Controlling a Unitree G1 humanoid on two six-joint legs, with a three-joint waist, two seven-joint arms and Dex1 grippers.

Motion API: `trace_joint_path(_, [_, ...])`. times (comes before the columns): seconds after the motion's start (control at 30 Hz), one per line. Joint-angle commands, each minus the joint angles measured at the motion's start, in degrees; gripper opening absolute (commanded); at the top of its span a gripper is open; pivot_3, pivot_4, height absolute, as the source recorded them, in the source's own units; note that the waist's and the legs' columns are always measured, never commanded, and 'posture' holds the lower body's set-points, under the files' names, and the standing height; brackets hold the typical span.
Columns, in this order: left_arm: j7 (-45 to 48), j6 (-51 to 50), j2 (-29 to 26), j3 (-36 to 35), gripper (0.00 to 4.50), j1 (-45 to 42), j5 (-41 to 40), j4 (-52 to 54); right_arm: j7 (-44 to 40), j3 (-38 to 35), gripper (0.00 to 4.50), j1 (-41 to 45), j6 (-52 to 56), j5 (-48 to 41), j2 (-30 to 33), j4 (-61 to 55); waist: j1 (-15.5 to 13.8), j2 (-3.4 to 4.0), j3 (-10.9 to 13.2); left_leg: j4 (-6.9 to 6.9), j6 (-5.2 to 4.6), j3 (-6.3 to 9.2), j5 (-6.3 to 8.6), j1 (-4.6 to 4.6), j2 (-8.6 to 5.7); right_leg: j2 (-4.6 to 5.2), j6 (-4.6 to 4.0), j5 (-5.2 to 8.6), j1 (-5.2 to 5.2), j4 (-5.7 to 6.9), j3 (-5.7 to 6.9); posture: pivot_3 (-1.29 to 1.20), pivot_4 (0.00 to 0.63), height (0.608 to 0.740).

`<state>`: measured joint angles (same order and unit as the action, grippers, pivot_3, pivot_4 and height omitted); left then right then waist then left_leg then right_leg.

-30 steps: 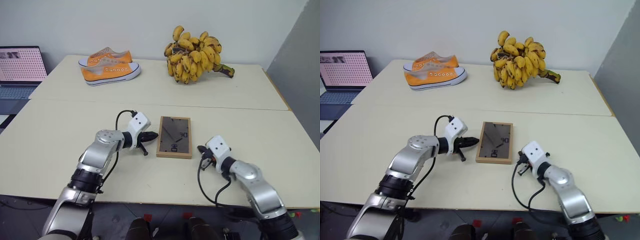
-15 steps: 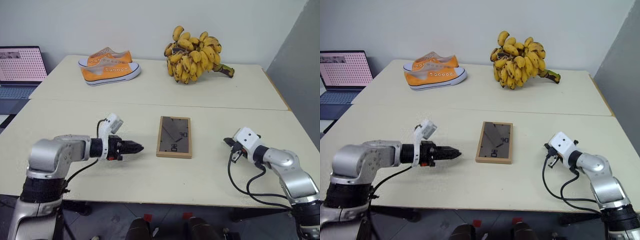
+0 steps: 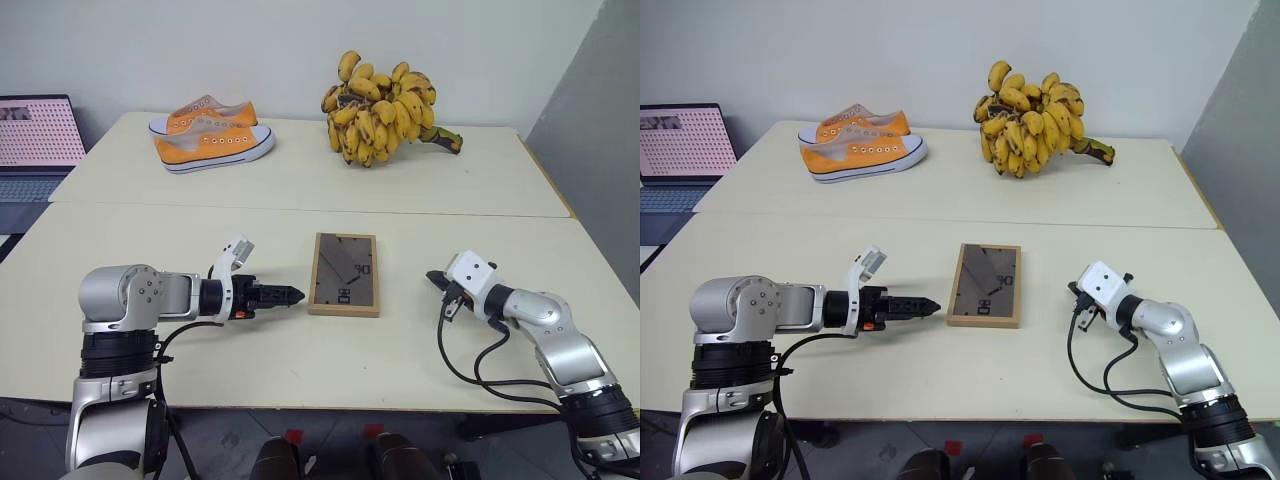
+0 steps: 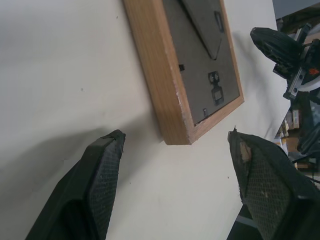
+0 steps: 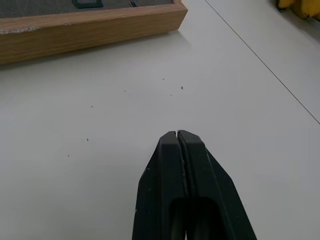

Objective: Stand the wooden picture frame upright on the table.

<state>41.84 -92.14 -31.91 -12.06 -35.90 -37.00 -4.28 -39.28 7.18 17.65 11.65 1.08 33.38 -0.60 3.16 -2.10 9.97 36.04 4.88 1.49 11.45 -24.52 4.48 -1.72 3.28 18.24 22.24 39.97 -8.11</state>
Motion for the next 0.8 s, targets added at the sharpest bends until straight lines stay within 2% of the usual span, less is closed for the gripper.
trace_joint_path(0.03, [-1.19, 0.82, 1.36, -0.28, 3.55, -1.9, -0.4, -1.37, 1.26, 1.96, 0.0, 1.76, -1.32, 1.05, -2.67, 0.76, 0.02, 0.0, 0.0, 0.0, 0.0, 0.0, 0.0, 0.0, 0.0, 0.0, 0.0, 0.0, 0.0, 0.01, 0.0, 0.0, 0.15, 0.74])
trace_joint_path(0.3, [-4.23, 5.88, 6.42, -0.06, 3.55, -5.45, 1.13, -8.98, 3.77, 6.25, 0.0, 3.89, 0.01, 2.95, -10.3, 2.4, -0.01, 0.01, 0.0, 0.01, 0.02, 0.02, -0.01, 0.0, 0.0, 0.0, 0.0, 0.0, 0.0, 0.03, 0.02, 0.0, 0.15, 0.74])
trace_joint_path(0.6, [-5.76, 9.97, 10.4, -0.42, 3.55, -7.89, 1.06, -16.0, 5.05, 7.4, 0.0, 5.32, 2.0, 3.4, -13.32, 1.21, -0.35, 0.02, -0.01, 0.01, 0.07, 0.03, -0.04, 0.01, -0.01, 0.02, 0.0, -0.01, -0.03, 0.04, 0.05, 0.0, 0.15, 0.74])
trace_joint_path(0.8, [-6.11, 9.21, 11.32, -0.56, 3.55, -7.47, 0.29, -15.63, 5.95, 7.89, 0.0, 6.95, 2.88, 3.99, -15.83, 1.78, -0.39, 0.03, -0.02, 0.01, 0.08, 0.05, -0.05, 0.0, -0.02, 0.03, 0.0, -0.01, -0.03, 0.04, 0.06, 0.0, 0.15, 0.74])
